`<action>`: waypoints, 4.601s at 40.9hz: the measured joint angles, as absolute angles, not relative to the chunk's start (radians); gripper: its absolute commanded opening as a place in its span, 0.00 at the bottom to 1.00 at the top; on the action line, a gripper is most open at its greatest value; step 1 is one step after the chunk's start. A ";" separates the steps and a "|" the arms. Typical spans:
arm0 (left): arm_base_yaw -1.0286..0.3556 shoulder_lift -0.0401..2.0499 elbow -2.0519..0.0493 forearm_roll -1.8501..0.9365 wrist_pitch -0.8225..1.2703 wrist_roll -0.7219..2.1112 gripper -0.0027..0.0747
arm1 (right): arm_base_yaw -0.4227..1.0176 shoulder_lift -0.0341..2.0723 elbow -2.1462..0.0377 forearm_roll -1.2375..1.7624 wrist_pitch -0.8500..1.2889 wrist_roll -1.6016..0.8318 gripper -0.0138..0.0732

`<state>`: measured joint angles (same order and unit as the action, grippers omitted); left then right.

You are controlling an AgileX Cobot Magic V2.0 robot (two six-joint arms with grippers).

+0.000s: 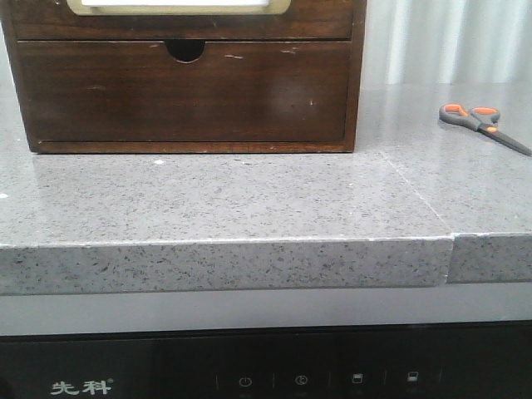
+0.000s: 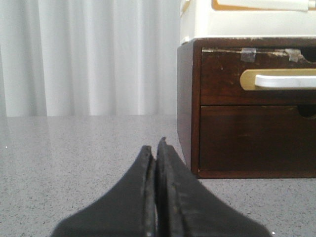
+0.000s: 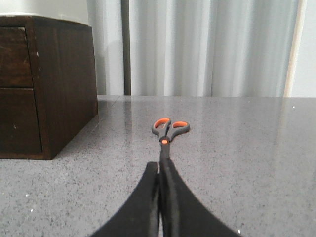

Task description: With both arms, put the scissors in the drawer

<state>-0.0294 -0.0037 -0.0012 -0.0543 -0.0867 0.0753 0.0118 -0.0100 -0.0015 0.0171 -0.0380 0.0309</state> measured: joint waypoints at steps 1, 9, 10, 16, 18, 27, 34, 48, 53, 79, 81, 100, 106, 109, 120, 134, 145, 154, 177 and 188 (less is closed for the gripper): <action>-0.029 -0.004 -0.010 -0.054 -0.081 0.075 0.01 | 0.012 -0.010 -0.019 0.015 -0.022 0.031 0.08; -0.029 -0.004 -0.194 -0.054 0.028 0.075 0.01 | 0.012 -0.010 -0.218 0.000 0.157 0.031 0.08; -0.029 -0.004 -0.221 -0.054 0.047 0.075 0.01 | 0.012 -0.010 -0.241 0.000 0.178 0.031 0.08; -0.029 0.032 -0.417 -0.054 0.207 0.075 0.01 | 0.012 0.034 -0.408 0.000 0.301 0.031 0.08; -0.029 0.062 -0.474 -0.054 0.260 0.075 0.01 | 0.012 0.063 -0.455 0.000 0.334 0.031 0.08; -0.029 0.233 -0.685 -0.054 0.470 0.075 0.01 | 0.012 0.237 -0.626 0.000 0.466 0.031 0.08; -0.029 0.344 -0.740 -0.054 0.599 0.075 0.01 | 0.012 0.357 -0.675 0.000 0.539 0.031 0.08; -0.029 0.441 -0.710 -0.054 0.680 0.075 0.01 | 0.012 0.528 -0.675 -0.029 0.650 0.031 0.08; -0.029 0.444 -0.692 -0.054 0.681 0.075 0.01 | 0.012 0.565 -0.665 -0.035 0.653 0.031 0.08; -0.029 0.444 -0.680 -0.155 0.672 0.075 0.78 | 0.012 0.592 -0.649 -0.111 0.684 0.031 0.72; -0.029 0.444 -0.680 -0.191 0.660 0.075 0.78 | 0.012 0.592 -0.649 -0.111 0.684 0.031 0.72; -0.029 0.623 -0.679 -0.677 0.456 0.075 0.78 | 0.012 0.592 -0.649 -0.112 0.688 0.031 0.72; -0.029 0.743 -0.679 -0.806 0.453 0.082 0.78 | 0.012 0.592 -0.649 -0.112 0.688 0.031 0.72; -0.029 0.805 -0.683 -0.890 0.453 0.134 0.78 | 0.012 0.592 -0.649 -0.112 0.688 0.031 0.72; -0.029 1.022 -0.734 -1.332 0.512 0.481 0.78 | 0.012 0.592 -0.649 -0.112 0.688 0.031 0.72; -0.029 1.277 -0.776 -1.737 0.685 0.797 0.76 | 0.012 0.592 -0.649 -0.112 0.688 0.031 0.72; -0.029 1.446 -0.871 -1.773 0.794 0.835 0.76 | 0.012 0.592 -0.649 -0.112 0.688 0.031 0.72; -0.029 1.520 -0.946 -1.773 0.824 0.839 0.76 | 0.012 0.592 -0.649 -0.112 0.688 0.031 0.72; -0.029 1.564 -1.002 -1.782 0.876 0.829 0.19 | 0.012 0.592 -0.649 -0.112 0.688 0.031 0.72; -0.029 1.573 -0.992 -1.809 0.907 0.795 0.14 | 0.012 0.592 -0.649 -0.112 0.688 0.031 0.72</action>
<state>-0.0294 1.5728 -0.9923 -1.8087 0.9072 0.7953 0.0118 0.5920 -0.6487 -0.1124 0.6879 0.0309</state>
